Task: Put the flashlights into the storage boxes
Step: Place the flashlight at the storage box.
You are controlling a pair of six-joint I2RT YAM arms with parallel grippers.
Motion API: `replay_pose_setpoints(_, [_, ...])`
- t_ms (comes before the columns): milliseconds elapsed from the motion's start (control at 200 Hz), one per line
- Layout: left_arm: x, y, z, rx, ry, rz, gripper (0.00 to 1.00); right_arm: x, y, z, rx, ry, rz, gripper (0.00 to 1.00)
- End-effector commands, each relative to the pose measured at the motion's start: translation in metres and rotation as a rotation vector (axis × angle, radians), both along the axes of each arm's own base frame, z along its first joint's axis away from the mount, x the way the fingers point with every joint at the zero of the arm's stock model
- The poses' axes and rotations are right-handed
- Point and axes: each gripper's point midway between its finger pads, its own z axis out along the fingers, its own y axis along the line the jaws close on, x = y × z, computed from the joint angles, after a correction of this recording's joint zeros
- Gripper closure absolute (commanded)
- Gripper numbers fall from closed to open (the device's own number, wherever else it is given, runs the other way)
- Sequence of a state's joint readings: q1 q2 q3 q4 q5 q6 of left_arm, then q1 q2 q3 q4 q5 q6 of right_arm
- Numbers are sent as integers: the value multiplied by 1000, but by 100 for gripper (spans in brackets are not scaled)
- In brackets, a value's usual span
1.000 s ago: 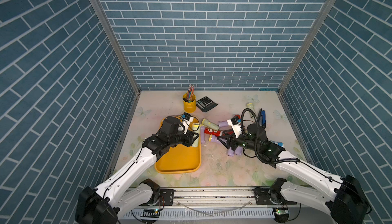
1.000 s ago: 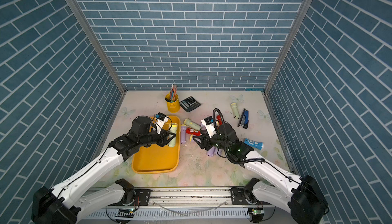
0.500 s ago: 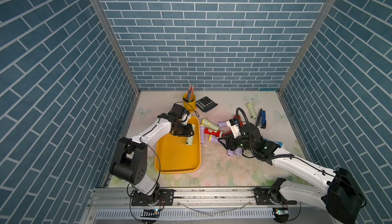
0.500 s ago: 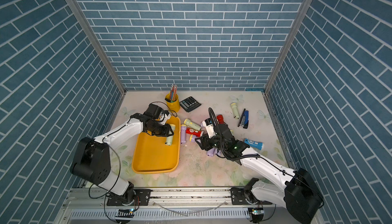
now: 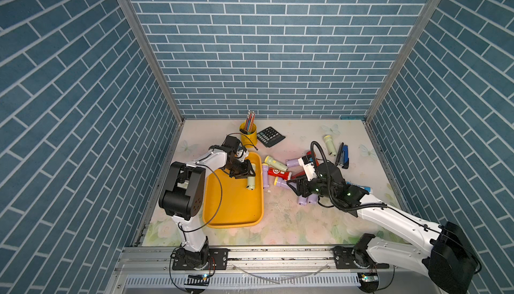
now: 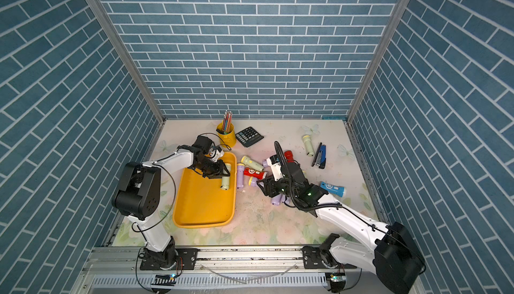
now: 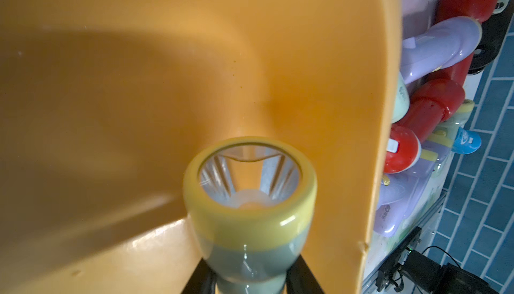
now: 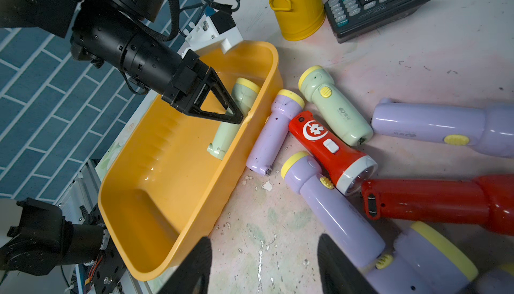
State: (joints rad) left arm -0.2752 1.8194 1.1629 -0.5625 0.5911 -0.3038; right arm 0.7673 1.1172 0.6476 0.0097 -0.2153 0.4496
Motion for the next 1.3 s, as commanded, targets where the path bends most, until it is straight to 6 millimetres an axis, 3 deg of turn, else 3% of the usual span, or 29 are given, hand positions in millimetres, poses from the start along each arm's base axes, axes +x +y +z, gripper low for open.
replay_pose_setpoints(0, [7, -8, 4, -53, 18, 18, 64, 6, 8, 9, 45, 1, -5, 39])
replay_pose_setpoints(255, [12, -8, -2, -45, 28, 33, 62, 9, 21, 4, 54, 33, 26, 39])
replay_pose_setpoints(465, [19, -8, -3, -35, 28, 43, 49, 14, 23, 4, 52, 40, 8, 39])
replay_pose_setpoints(835, [19, -1, 2, 9, 14, 26, 49, 15, 10, 4, 42, 39, -52, 39])
replay_pose_setpoints(1050, [20, 5, 17, 38, -44, 43, 49, 17, -3, 3, 1, 71, -128, 39])
replay_pose_setpoints(1295, [12, 7, 6, 38, -24, 46, 50, 15, -15, 1, -2, 118, -195, 40])
